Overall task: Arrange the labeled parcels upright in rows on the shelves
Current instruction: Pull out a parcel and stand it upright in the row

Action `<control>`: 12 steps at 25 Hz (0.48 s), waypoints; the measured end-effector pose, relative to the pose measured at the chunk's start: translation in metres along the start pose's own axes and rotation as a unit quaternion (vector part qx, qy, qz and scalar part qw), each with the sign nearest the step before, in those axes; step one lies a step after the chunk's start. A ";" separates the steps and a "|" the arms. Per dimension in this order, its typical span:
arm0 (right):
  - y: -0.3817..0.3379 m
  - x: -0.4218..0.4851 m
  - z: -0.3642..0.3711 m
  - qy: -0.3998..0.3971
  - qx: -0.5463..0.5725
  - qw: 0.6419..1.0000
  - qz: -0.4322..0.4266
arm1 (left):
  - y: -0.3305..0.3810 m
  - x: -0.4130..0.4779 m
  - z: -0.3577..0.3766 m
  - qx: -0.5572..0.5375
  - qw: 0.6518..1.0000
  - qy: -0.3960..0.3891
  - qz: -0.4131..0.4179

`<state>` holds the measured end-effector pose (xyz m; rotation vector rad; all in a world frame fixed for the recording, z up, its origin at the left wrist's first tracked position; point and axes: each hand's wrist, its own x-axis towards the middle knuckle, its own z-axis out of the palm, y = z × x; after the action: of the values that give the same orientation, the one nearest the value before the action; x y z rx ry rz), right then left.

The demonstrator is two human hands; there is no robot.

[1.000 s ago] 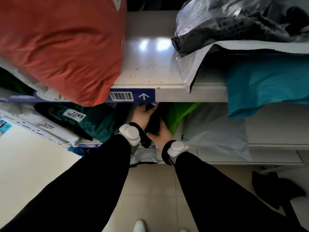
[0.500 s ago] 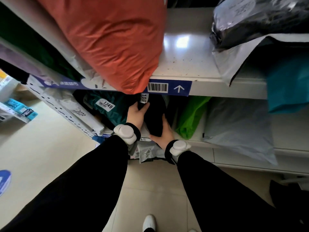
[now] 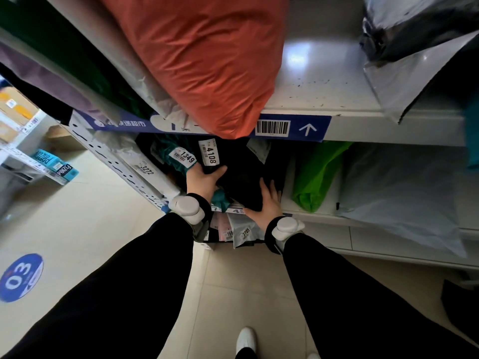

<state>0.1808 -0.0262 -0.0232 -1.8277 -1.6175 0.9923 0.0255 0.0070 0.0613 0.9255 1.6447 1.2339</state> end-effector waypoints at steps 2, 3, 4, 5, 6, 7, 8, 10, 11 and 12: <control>0.004 0.000 0.002 -0.004 0.008 1.000 0.013 | -0.006 0.007 -0.007 0.005 1.000 0.009 -0.017; 0.006 0.001 0.003 -0.006 0.013 1.000 0.017 | -0.010 0.011 -0.010 0.008 1.000 0.011 -0.020; 0.007 0.002 0.003 -0.009 0.015 1.000 0.019 | -0.014 0.015 -0.013 0.011 1.000 0.013 -0.021; 0.008 0.002 0.004 -0.011 0.013 1.000 0.018 | -0.015 0.016 -0.015 0.017 0.999 0.016 -0.024; 0.010 0.003 0.005 -0.012 0.010 1.000 0.014 | -0.016 0.018 -0.015 0.022 0.999 0.023 -0.030; 0.011 0.004 0.006 -0.014 0.007 1.000 0.011 | -0.015 0.019 -0.015 0.028 0.999 0.030 -0.035; 0.011 0.005 0.007 -0.018 0.004 1.000 0.007 | -0.014 0.019 -0.016 0.031 0.998 0.037 -0.037; 0.011 0.006 0.009 -0.025 -0.004 1.000 0.002 | -0.014 0.020 -0.018 0.036 0.997 0.051 -0.037; 0.011 0.008 0.010 -0.026 -0.011 1.000 0.000 | -0.014 0.022 -0.019 0.039 0.997 0.056 -0.037; 0.012 0.009 0.012 -0.025 -0.018 1.000 -0.001 | -0.017 0.024 -0.019 0.040 0.997 0.061 -0.037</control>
<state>0.1790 -0.0203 -0.0416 -1.8385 -1.6757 1.0224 -0.0022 0.0186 0.0429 0.8439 1.8197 1.2015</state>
